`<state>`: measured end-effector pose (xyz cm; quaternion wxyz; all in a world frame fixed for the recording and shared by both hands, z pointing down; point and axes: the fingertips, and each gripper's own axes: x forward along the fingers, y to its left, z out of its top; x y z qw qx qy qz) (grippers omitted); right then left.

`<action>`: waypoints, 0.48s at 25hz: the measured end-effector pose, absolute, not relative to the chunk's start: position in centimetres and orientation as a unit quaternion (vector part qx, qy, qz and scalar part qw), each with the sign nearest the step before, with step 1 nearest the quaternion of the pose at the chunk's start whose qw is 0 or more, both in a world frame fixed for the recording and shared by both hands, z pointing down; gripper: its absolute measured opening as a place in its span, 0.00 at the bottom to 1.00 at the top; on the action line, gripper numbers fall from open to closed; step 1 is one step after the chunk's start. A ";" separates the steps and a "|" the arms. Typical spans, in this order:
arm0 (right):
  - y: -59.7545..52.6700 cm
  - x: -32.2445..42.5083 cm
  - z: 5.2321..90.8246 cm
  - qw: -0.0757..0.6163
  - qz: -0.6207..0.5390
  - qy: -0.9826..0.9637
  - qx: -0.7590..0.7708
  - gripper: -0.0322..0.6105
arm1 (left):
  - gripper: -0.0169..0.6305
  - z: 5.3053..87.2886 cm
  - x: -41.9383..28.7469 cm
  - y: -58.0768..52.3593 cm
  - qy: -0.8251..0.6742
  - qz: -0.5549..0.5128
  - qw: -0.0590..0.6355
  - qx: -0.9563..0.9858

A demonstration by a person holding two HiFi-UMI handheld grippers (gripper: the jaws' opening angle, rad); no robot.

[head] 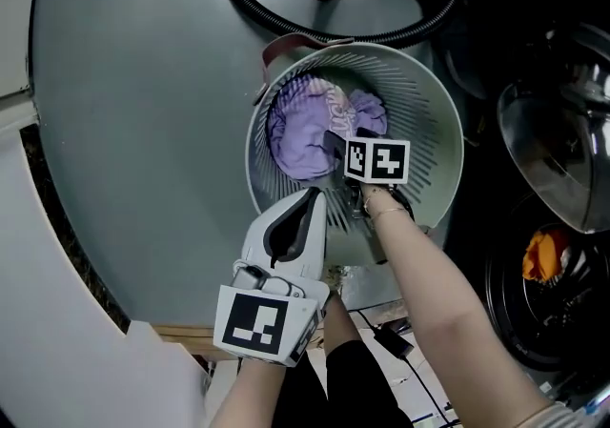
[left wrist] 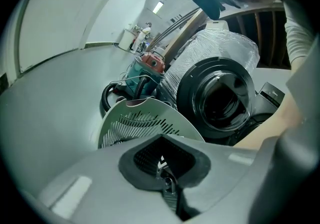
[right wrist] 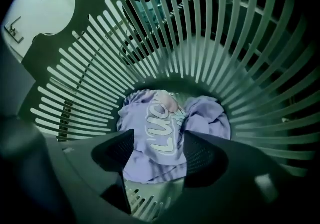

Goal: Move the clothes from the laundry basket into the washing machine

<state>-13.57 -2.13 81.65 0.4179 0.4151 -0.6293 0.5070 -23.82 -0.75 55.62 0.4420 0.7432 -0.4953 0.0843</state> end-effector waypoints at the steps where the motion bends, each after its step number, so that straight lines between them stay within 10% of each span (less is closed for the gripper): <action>1: -2.1 -13.4 81.8 0.422 0.503 -0.628 0.417 0.51 | 0.04 55.7 -23.6 -0.9 -0.493 0.083 0.439 0.747; 4: -2.2 -12.9 81.3 0.416 0.493 -0.631 0.432 0.10 | 0.04 55.7 -23.1 -1.2 -0.483 0.083 0.432 0.757; 12: -3.1 -14.1 75.6 0.336 0.506 -0.672 0.423 0.09 | 0.04 55.1 -22.2 -1.2 -0.465 0.114 0.431 0.765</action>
